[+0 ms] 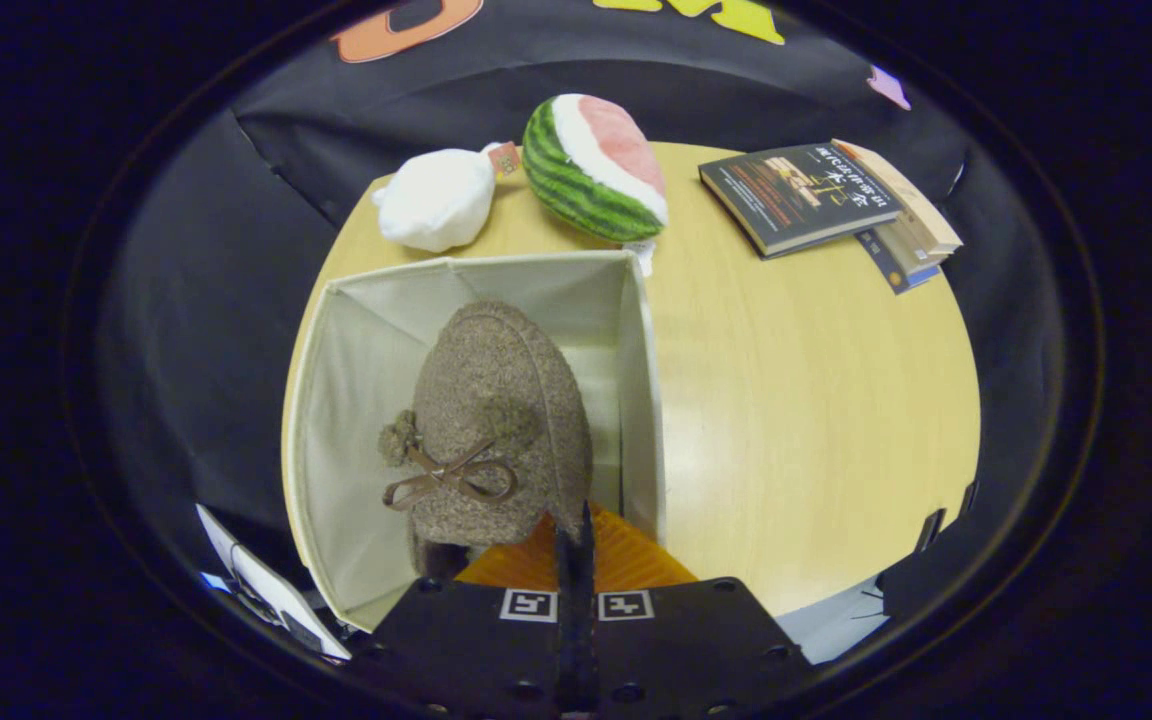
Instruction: Open the storage box then place both shoes into the box .Put the left shoe in first, then the right shoe, with the right side of both shoes facing outward in a uniform manner.
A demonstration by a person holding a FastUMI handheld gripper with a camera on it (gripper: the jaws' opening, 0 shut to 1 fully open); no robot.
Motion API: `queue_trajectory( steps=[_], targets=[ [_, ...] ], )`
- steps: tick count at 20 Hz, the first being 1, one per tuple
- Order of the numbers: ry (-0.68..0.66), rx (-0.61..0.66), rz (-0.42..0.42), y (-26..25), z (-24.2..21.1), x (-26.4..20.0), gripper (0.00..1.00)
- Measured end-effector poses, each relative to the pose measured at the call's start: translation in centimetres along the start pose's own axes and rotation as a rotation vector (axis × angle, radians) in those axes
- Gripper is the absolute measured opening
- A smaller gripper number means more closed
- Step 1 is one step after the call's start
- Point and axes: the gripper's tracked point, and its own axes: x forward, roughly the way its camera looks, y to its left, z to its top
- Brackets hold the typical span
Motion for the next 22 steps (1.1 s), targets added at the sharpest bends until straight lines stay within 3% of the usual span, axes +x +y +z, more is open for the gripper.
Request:
queue_trajectory(
  steps=[4, 12, 14, 17, 19, 22],
  targets=[
    [-0.013, 0.032, -0.053, -0.6, 0.5, 0.5, 0.00],
    [-0.044, 0.073, -0.051, 0.0, 0.9, 0.6, 0.09],
    [-0.052, 0.063, -0.031, 0.6, 0.7, 0.5, 0.15],
    [-0.073, 0.039, -0.012, 1.3, 0.2, -0.9, 0.36],
    [-0.127, 0.016, 0.019, 1.7, 0.6, -2.6, 0.42],
    [-0.218, -0.001, 0.056, 1.1, 0.9, -6.5, 0.59]
  ],
)
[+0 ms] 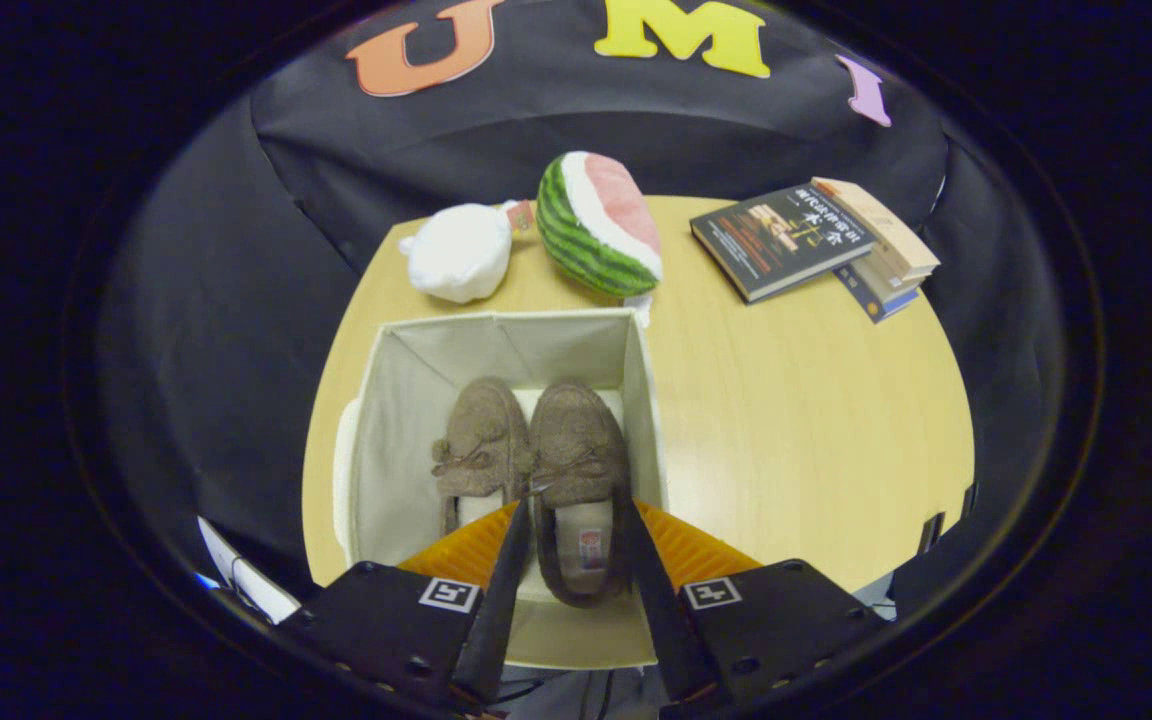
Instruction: Open the storage box then place both shoes into the box .Put the left shoe in first, then the right shoe, with the right side of both shoes facing outward in a uniform manner.
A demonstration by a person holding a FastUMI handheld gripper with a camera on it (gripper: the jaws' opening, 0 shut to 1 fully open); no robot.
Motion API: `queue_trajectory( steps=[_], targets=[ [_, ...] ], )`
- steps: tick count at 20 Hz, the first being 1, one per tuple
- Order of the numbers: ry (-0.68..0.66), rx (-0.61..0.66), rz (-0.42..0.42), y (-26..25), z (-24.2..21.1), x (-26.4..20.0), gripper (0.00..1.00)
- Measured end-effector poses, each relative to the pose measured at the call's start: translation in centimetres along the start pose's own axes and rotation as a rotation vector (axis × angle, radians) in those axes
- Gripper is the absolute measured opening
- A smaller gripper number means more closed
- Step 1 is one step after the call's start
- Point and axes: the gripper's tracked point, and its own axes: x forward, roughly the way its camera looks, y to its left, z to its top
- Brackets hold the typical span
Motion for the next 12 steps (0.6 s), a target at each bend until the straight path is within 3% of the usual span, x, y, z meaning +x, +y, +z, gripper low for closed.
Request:
queue_trajectory(
  steps=[4, 9, 12],
  targets=[
    [-0.141, 0.004, 0.026, -1.6, 0.9, -6.4, 0.69],
    [-0.340, -0.016, 0.037, -4.1, 2.5, -14.6, 0.96],
    [-0.459, -0.006, 0.017, -6.0, 3.5, -19.4, 0.97]
  ],
)
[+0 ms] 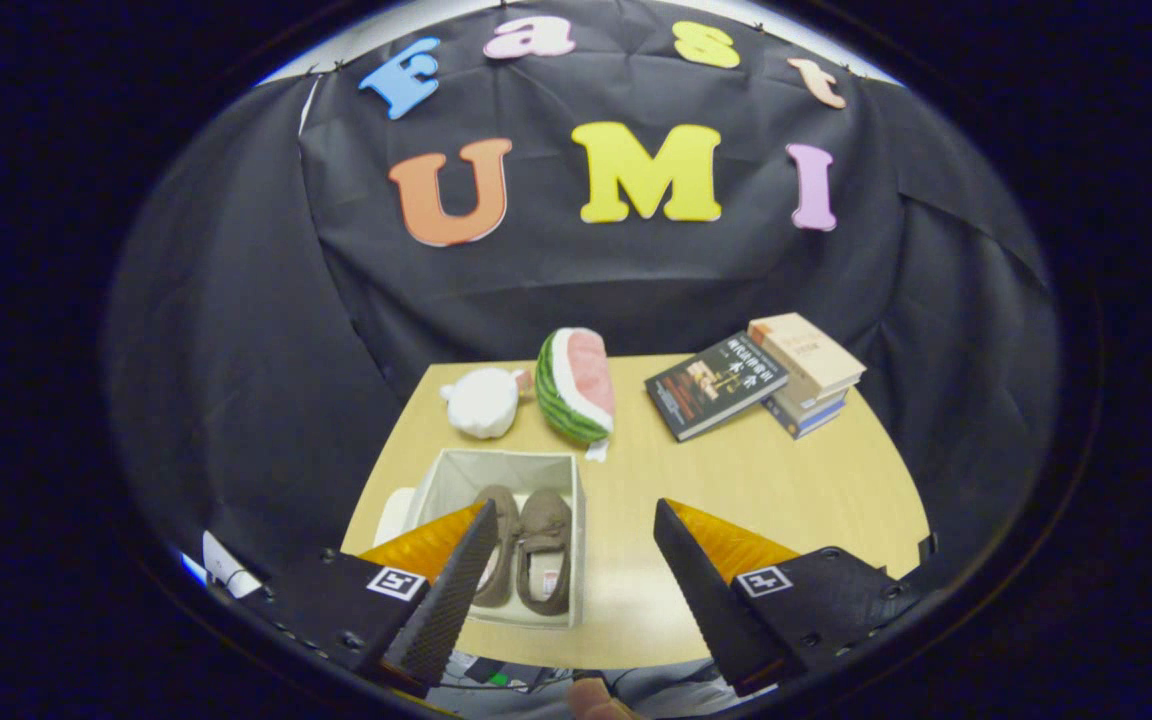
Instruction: Open the storage box then place both shoes into the box .Put the left shoe in first, then the right shoe, with the right side of both shoes facing outward in a uniform manner.
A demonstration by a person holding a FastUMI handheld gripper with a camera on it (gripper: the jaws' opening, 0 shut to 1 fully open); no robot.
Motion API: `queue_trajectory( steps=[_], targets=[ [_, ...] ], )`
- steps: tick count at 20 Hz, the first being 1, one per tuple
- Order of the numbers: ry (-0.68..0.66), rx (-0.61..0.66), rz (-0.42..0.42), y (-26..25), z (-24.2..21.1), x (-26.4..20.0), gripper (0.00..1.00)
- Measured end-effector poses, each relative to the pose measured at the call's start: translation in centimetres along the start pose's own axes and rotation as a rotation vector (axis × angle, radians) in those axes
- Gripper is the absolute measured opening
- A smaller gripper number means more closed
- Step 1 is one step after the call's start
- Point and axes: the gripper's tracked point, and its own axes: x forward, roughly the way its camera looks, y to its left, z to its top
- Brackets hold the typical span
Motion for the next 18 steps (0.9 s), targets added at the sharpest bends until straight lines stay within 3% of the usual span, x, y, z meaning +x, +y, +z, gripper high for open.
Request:
queue_trajectory(
  steps=[10, 12, 18],
  targets=[
    [-0.498, -0.018, -0.054, -6.2, 10.1, -14.7, 0.96],
    [-0.559, -0.022, -0.082, -7.5, 9.8, -17.3, 0.96],
    [-0.583, -0.003, -0.024, -9.2, 6.3, -20.6, 0.96]
  ],
)
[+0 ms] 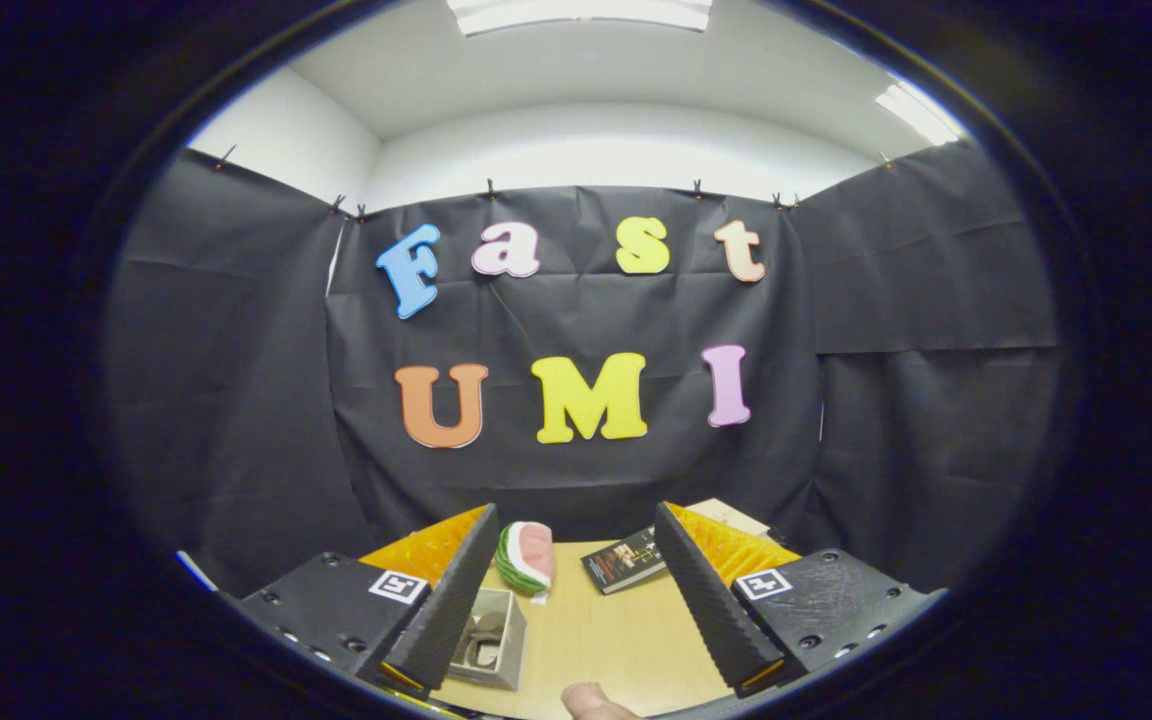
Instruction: Open the storage box then place both shoes into the box .Put the left shoe in first, then the right shoe, with the right side of both shoes facing outward in a uniform manner.
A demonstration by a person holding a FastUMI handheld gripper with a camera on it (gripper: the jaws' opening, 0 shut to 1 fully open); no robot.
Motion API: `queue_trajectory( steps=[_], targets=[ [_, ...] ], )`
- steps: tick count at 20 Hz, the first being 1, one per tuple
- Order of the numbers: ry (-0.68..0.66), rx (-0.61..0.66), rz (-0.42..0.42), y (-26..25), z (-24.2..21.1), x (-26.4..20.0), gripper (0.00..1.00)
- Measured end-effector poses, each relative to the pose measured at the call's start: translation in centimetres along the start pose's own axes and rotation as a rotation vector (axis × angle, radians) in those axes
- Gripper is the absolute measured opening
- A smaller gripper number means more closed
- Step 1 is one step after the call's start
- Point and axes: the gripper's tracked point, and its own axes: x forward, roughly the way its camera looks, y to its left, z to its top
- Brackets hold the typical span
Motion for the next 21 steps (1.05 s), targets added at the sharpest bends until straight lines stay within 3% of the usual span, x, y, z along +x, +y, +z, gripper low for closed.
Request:
queue_trajectory(
  steps=[10, 21],
  targets=[
    [0.007, -0.038, -0.048, -4.3, -0.9, 1.1, 0.96],
    [0.039, -0.044, -0.053, -4.3, -1.6, 2.0, 0.96]
  ],
)
